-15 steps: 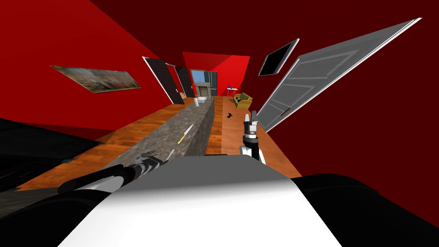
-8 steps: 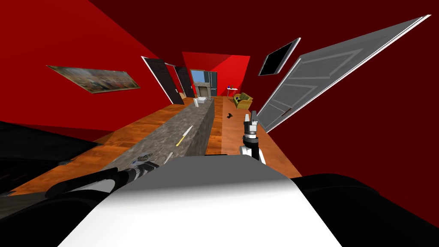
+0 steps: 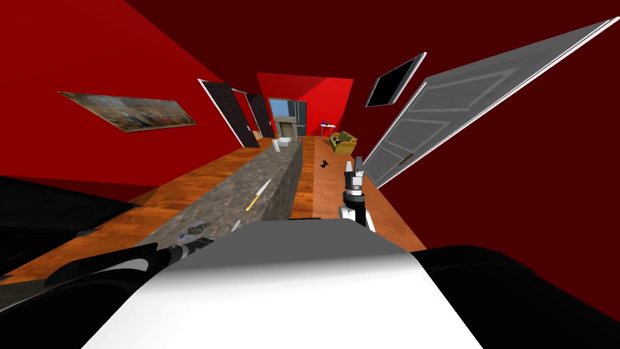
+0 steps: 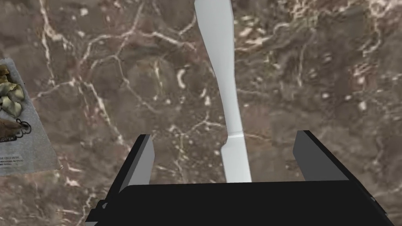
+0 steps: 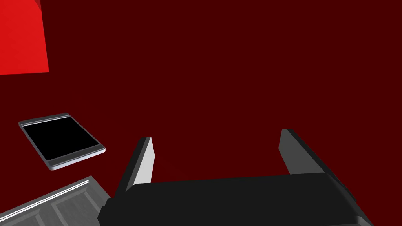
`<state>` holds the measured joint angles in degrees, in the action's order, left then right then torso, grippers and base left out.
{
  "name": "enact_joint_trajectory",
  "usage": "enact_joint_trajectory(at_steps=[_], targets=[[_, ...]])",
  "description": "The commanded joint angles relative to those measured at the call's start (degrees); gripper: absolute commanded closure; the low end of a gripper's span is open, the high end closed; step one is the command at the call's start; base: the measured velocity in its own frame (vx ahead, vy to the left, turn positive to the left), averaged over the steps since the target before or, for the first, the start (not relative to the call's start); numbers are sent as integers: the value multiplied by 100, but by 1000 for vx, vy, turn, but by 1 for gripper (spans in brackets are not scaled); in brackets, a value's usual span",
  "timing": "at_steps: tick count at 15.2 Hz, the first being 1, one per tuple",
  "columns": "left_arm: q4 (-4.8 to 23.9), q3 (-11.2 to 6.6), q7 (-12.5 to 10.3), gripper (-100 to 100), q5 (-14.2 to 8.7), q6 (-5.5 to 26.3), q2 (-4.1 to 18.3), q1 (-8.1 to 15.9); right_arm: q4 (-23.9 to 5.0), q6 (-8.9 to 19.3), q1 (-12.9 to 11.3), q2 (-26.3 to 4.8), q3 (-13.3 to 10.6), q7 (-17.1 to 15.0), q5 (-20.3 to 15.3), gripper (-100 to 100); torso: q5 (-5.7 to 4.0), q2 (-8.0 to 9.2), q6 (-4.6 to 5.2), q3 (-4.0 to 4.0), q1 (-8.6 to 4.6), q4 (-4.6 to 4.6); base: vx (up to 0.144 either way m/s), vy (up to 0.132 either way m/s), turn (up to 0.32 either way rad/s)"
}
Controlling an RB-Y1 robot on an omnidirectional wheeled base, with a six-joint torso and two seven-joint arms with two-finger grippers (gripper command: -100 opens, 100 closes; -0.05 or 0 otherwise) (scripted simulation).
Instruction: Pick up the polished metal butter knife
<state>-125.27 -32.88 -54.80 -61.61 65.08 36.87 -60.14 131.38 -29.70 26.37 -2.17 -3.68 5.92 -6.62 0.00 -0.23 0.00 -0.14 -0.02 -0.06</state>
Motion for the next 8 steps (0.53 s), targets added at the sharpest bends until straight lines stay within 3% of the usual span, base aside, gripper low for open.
enact_joint_trajectory(at_steps=[1,4,5,8], targets=[[23,-56,-119,-100,-105,218,22,-55,0,0,0,0,0,0,0,0,0,0,0,0,0,0,52,-1,-4],[42,-132,-259,-100,-243,476,42,-140,0,0,0,0,0,0,0,0,0,0,-1,0,1,0,59,1,-2],[32,-111,-178,-100,-203,361,21,-133,0,0,0,0,0,0,0,0,1,-1,0,0,1,0,37,-2,1],[364,79,-12,-100,-63,235,-91,43,0,0,-1,0,0,0,0,0,1,15,1,9,-2,3,6,-12,-33]])
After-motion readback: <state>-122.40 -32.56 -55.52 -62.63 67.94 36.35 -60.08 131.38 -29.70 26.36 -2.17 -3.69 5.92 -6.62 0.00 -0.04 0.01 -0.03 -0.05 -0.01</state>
